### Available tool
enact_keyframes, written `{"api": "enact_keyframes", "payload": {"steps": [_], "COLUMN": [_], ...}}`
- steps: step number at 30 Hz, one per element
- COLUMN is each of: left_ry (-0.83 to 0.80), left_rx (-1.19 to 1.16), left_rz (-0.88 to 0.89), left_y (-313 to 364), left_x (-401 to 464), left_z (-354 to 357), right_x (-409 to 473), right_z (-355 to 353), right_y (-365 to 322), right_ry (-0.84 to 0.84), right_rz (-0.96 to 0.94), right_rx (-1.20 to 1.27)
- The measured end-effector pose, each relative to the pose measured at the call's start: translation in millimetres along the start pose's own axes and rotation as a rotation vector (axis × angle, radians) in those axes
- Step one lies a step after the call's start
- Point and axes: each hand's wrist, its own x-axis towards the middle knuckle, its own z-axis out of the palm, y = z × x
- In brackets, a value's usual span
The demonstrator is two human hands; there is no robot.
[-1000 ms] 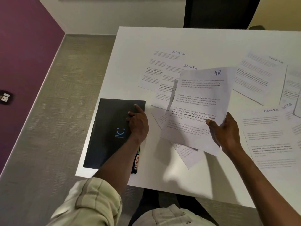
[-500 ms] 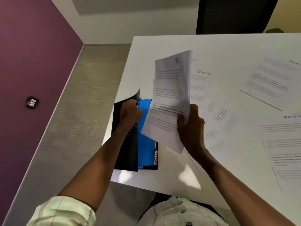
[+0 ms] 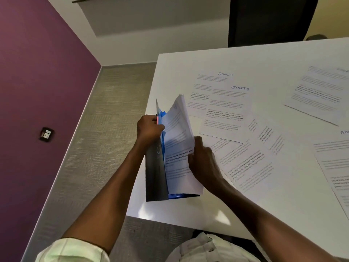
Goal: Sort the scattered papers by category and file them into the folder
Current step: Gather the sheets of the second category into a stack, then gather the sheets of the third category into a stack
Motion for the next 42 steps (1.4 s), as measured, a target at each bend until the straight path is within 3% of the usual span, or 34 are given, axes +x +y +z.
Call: {"api": "enact_keyframes", "payload": {"steps": [5,11,17,32,37,42], "left_ry": [0.006,0.058,0.062,-0.201,-0.283,-0.232], "left_rx": [0.006,0.14,0.282,0.536,0.454,0.321], "left_rz": [0.02,0.068,0.13,0.218,0.114,0.117], "left_y": [-3.2,-2.3,-8.6,-26.1,-37.1,-38.1], "left_x": [-3.3,-6.5,-10.0,-37.6,-39.8,-35.4], "left_z": [-0.9,2.3,10.7,99.6,111.7,112.9], "right_x": [14.2,14.5,17.3,-26.3,-41.9,-45.8], "right_z": [38.4,83.8,84.1,-0.4,-16.2,-27.3], "right_y": [-7.7,-9.8,-5.7,78.0,95.9,102.8], "right_ry": [-0.029,-0.23,-0.366,-0.013,0.021,0.041], "right_rz": [0.003,0.063,0.079,0.203,0.254,0.258], "right_rx": [0.019,0.019,-0.057,-0.135,-0.11,-0.108]}}
